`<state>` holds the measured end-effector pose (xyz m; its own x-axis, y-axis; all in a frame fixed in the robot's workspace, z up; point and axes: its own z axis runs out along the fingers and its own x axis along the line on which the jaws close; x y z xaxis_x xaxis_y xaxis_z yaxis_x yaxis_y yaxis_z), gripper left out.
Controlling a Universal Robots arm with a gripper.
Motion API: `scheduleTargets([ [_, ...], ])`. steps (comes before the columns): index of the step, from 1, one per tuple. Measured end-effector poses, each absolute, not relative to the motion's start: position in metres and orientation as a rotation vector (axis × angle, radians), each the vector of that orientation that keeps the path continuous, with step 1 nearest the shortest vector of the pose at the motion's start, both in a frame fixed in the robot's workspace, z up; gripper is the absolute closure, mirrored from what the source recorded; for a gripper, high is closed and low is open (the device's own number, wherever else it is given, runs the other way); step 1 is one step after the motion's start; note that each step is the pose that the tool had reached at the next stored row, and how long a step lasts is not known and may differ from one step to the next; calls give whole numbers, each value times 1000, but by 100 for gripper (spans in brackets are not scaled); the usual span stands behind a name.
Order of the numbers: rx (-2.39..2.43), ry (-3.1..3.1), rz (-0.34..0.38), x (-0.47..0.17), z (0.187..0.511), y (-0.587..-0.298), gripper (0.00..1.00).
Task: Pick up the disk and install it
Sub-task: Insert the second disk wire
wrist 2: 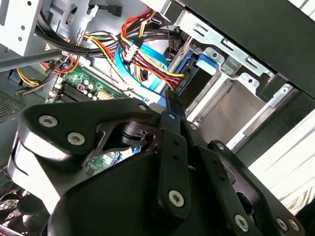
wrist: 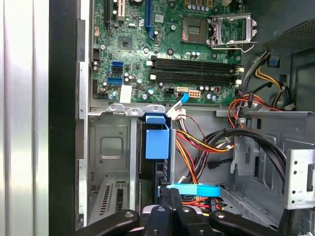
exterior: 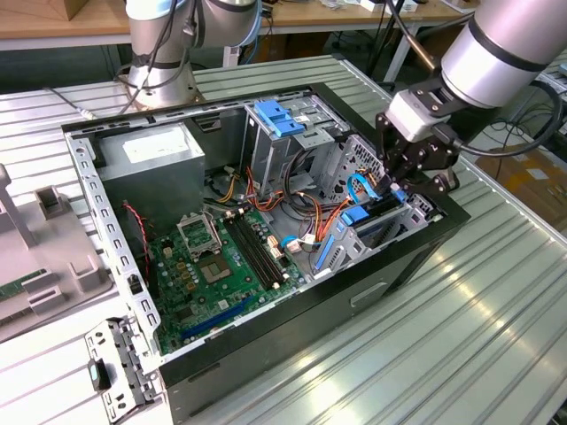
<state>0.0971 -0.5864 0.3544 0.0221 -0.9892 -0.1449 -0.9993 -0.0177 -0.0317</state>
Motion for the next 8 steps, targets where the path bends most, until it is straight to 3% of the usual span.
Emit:
scheduleTargets([
  [8,-2154,2112,133,99,347,-588,89],
])
